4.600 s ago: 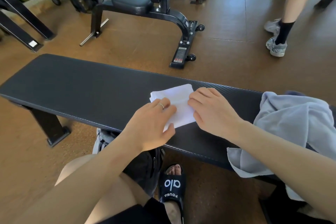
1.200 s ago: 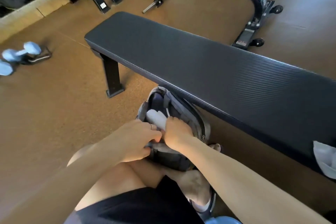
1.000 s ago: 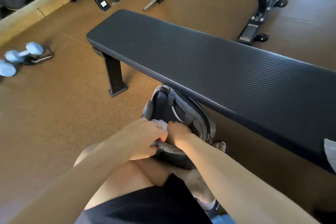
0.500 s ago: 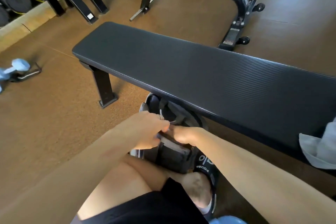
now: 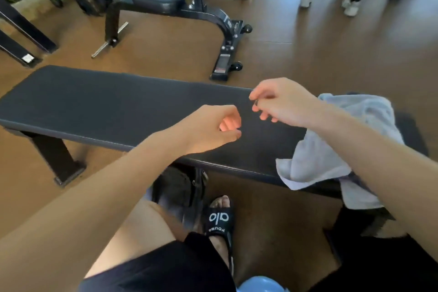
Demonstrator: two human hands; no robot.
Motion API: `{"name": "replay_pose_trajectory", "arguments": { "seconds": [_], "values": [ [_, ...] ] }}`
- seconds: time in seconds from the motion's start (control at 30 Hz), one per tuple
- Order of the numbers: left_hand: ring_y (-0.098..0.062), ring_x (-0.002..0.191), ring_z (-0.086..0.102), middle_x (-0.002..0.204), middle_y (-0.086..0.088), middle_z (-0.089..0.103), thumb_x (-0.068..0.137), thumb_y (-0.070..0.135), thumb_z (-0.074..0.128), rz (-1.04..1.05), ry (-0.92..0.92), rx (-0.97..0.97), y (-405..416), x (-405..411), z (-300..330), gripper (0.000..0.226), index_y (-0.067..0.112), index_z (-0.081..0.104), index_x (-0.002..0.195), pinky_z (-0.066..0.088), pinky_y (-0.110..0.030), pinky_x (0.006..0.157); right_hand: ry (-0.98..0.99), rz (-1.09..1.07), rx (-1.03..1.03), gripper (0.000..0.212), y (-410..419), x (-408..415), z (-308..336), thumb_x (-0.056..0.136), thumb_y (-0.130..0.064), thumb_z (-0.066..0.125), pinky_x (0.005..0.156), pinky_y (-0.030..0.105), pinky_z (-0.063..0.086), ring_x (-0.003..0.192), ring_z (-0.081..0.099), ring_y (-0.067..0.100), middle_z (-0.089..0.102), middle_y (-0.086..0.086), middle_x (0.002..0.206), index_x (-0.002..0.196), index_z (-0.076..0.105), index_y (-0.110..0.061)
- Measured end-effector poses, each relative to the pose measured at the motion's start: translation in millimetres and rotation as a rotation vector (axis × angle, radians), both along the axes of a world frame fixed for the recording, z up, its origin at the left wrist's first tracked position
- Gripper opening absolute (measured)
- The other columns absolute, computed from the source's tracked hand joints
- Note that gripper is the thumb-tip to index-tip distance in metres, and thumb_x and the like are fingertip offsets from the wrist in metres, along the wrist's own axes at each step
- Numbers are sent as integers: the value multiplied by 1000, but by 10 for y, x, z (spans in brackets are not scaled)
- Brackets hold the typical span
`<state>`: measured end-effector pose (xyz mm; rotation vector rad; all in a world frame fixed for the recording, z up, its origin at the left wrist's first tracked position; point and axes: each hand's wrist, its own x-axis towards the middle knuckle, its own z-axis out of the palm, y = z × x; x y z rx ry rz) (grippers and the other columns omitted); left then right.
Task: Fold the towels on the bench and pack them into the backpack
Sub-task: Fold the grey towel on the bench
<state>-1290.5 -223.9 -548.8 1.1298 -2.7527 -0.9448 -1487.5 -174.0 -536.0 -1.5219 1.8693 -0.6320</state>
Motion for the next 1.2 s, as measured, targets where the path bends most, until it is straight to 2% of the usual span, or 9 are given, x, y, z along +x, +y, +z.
{"name": "replay_pose_trajectory", "arguments": {
  "seconds": [0.13,0.2,0.37,0.43,0.57,0.77,0.9,1.07,1.2],
  "values": [
    [-4,99,63,110,12,64,88,50,70,-72,21,175,243,-804,-137,42,28,57,121,52,-27,90,447,-138,17,28,318,-769,-55,88,-13,52,85,31,50,102,62,29,68,5,110,112,66,-19],
    [-10,100,60,112,8,61,84,54,73,-103,12,158,368,-1115,-245,55,24,55,126,51,-29,87,541,-138,83,28,507,-973,-93,89,-18,52,80,30,44,106,59,30,66,6,112,114,64,-19],
    [-22,73,51,77,3,54,91,34,66,-147,-8,2,568,-1581,-366,26,22,46,80,44,-36,68,503,-90,48,9,760,-1163,-275,66,-30,35,64,16,37,80,55,18,48,-12,65,64,43,-29],
    [-22,68,46,70,3,49,97,21,54,-151,-41,1,549,-1628,-349,29,22,38,73,38,-35,64,419,-78,30,19,794,-1216,-315,67,-26,37,67,13,32,89,55,18,51,-14,81,77,51,-34],
    [-17,75,46,85,-2,54,98,23,49,5,43,181,376,-1582,-289,13,14,49,89,37,-33,66,417,-49,40,44,849,-1252,-247,77,-12,57,92,40,43,111,46,23,51,-2,113,116,57,-31],
    [-19,82,47,89,-4,49,97,20,48,333,429,519,211,-1554,8,10,19,48,87,39,-35,70,554,53,-64,91,972,-1168,-261,71,-47,70,108,43,29,132,30,27,38,1,138,150,26,-35],
    [-15,66,55,75,-1,53,97,19,51,426,613,649,229,-1545,244,15,18,51,82,45,-28,60,621,-124,-254,58,933,-1151,-369,82,-31,64,94,48,44,112,47,31,50,4,120,136,45,-24],
    [-18,75,58,82,-2,58,93,29,67,368,656,629,213,-1453,430,21,19,53,82,48,-31,68,660,-262,-404,15,934,-1122,-293,97,-19,48,67,43,46,86,53,31,53,8,97,104,57,-9],
    [-11,82,56,100,2,56,75,50,82,142,356,129,208,-1280,478,62,15,47,112,48,-30,70,618,-361,-415,15,906,-1036,-129,102,-17,39,65,39,41,81,53,31,53,8,102,107,51,-9]
  ]
}}
